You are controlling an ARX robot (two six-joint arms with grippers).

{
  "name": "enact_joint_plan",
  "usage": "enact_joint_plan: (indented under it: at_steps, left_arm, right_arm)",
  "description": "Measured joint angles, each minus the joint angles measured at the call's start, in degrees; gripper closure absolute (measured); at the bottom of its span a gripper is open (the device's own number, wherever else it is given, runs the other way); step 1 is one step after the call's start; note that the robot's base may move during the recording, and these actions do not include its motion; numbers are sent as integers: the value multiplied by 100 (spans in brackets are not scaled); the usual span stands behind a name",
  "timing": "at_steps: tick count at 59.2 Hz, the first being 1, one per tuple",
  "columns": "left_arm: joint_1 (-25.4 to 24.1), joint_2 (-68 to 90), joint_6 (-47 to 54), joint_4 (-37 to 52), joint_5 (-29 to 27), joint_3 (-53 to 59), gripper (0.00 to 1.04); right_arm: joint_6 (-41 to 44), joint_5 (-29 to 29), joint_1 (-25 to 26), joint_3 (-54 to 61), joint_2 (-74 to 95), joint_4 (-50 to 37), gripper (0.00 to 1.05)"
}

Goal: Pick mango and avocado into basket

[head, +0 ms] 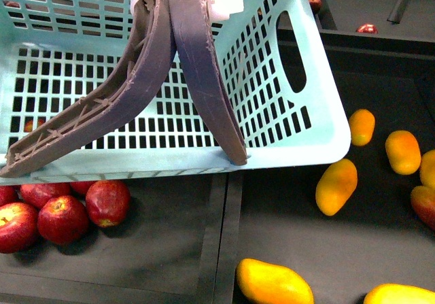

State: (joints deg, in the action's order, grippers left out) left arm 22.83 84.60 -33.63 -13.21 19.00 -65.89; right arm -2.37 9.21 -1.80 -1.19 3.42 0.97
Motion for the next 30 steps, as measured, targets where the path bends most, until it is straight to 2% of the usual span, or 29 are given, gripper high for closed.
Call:
enact_joint_plan:
  at_steps: [1,4,9,12,20,30]
  left_arm:
    - [0,0,9,0,0,0,88]
    - [0,0,0,-4,2,0,88]
    - [2,0,15,-4,-9,0,88]
    - [4,0,13,-4,2,0,88]
    - [-2,0,13,-4,7,0,88]
    - [-9,0,15,-4,-15,0,88]
  right_arm:
    - [-136,350,-2,-63,289,-98,8]
    - [-227,551,219,-208,951,-378,8]
    - [-129,-122,1161,-662,2914,-1370,8]
    - [13,-367,1504,-844,3687,-1744,8]
    - [511,-837,2181,-1226,5591,-2568,8]
    - [1152,-1069,2618,-1659,7576,-3427,8]
